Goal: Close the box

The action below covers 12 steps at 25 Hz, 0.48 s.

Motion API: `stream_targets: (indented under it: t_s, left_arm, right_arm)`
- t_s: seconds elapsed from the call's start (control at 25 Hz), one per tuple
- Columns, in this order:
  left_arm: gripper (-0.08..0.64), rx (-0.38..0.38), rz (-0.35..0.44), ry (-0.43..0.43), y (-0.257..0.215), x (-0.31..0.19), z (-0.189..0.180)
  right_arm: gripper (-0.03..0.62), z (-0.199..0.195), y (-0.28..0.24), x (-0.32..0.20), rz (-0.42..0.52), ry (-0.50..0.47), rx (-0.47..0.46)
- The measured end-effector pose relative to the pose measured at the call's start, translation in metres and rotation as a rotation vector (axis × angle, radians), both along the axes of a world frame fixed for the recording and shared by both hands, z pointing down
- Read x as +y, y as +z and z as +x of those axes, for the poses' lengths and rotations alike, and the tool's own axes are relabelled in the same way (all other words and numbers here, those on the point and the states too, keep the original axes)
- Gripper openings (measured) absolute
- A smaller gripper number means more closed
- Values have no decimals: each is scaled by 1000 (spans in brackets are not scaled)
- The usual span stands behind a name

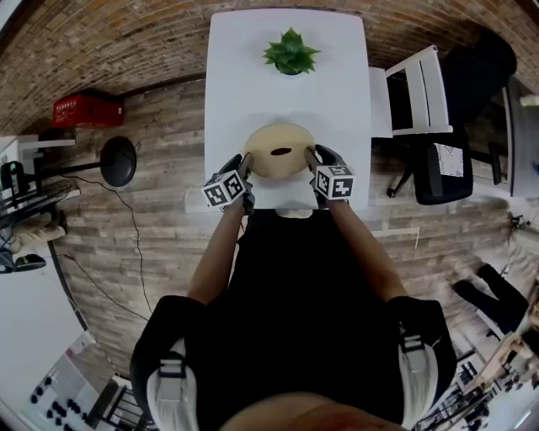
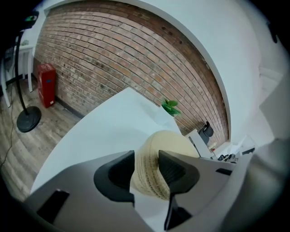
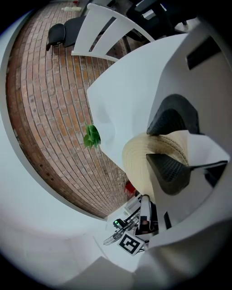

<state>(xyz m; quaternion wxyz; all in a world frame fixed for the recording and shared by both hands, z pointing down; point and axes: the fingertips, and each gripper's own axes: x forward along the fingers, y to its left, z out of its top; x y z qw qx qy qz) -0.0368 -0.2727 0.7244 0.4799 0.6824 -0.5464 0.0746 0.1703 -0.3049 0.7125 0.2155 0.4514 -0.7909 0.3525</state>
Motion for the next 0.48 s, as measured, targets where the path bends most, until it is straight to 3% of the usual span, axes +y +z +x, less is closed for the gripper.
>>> stream_targets:
  t_s: [0.12, 0.48]
  left_arm:
    - [173, -6, 9, 52, 1, -2, 1]
    - [173, -18, 36, 89, 4, -2, 1]
  right_arm:
    - [130, 0, 0, 0, 3, -6, 2]
    - [132, 0, 1, 0, 20, -4, 8]
